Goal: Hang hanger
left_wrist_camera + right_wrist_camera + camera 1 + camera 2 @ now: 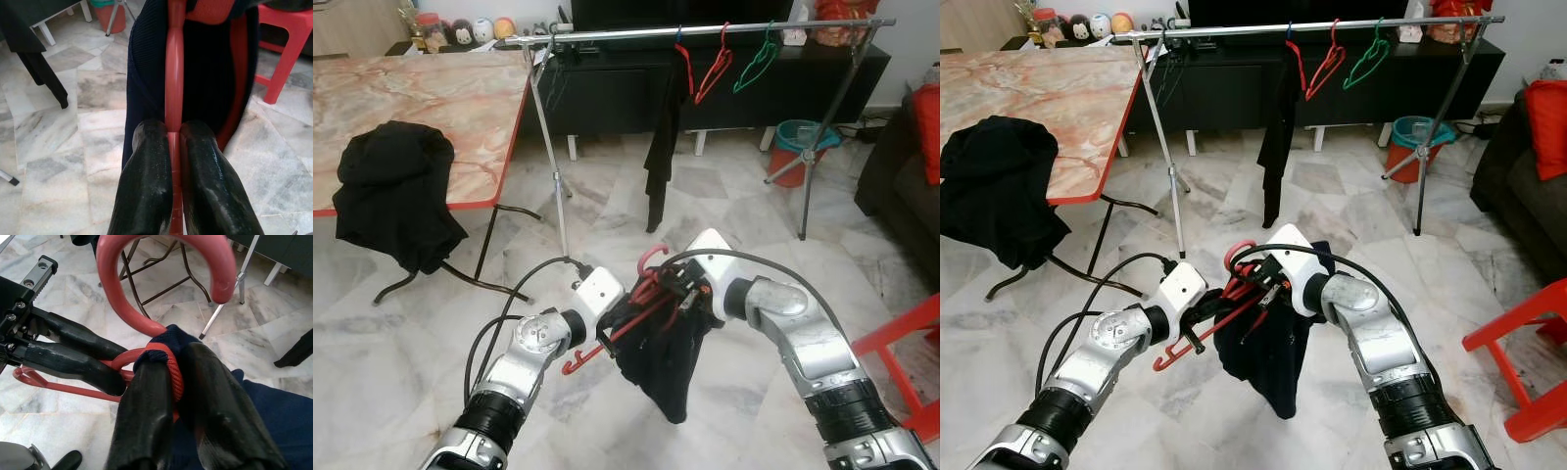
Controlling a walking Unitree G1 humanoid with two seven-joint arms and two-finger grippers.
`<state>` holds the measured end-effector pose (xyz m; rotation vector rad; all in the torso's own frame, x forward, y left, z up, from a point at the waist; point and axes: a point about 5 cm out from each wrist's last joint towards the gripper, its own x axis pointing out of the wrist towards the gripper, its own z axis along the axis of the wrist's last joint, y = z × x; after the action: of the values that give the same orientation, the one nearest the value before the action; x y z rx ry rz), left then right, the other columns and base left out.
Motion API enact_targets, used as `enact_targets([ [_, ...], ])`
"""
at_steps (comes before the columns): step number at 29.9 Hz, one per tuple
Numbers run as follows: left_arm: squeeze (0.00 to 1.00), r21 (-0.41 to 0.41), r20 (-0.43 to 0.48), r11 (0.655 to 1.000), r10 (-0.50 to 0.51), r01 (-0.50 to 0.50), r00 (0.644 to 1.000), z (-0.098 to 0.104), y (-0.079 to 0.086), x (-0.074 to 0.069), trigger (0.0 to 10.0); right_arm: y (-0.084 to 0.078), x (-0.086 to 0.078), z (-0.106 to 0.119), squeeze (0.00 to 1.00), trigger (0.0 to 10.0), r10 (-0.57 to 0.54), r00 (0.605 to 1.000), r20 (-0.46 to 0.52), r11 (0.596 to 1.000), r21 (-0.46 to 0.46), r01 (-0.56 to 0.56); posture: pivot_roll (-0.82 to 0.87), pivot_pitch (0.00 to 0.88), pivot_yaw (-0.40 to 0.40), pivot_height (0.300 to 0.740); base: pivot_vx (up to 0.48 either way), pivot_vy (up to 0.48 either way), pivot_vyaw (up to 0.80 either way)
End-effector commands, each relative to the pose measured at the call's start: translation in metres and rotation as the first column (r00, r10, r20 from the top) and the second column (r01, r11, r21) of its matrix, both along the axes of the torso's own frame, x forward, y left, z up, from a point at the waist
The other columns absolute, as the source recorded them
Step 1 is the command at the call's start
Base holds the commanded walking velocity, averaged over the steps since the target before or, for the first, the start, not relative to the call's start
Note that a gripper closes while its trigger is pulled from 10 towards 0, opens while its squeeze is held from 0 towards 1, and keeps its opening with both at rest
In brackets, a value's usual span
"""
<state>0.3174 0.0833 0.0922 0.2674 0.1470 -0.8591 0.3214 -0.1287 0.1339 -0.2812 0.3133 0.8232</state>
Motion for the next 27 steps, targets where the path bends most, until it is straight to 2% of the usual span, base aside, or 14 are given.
enact_targets([
  [1, 0.00, -0.059, 0.065, 0.998, -0.006, 0.009, 0.998, 0.0179, -0.0038, 0.0069, 10.0, 0.0083, -0.0041, -0.0009, 0.99, 10.0, 0.040, 0.999, -0.008, 0.999, 0.010, -0.040, -0.01, 0.038, -0.013, 0.740, 0.000, 0.000, 0.00],
  [13, 0.00, -0.089, 0.049, 0.996, -0.027, 0.032, 0.998, 0.0169, -0.0076, 0.0043, 10.0, 0.0066, -0.0042, -0.0006, 1.00, 10.0, 0.040, 0.999, -0.003, 0.999, 0.000, -0.040, -0.01, 0.039, -0.016, 0.740, 0.000, 0.000, 0.00],
  [27, 0.00, -0.097, 0.038, 0.995, -0.013, 0.016, 0.999, 0.0150, -0.0055, 0.0054, 10.0, 0.0009, -0.0061, -0.0016, 1.00, 10.0, 0.049, 0.999, -0.001, 0.995, -0.091, -0.049, -0.01, 0.041, -0.015, 0.740, 0.000, 0.000, 0.00],
])
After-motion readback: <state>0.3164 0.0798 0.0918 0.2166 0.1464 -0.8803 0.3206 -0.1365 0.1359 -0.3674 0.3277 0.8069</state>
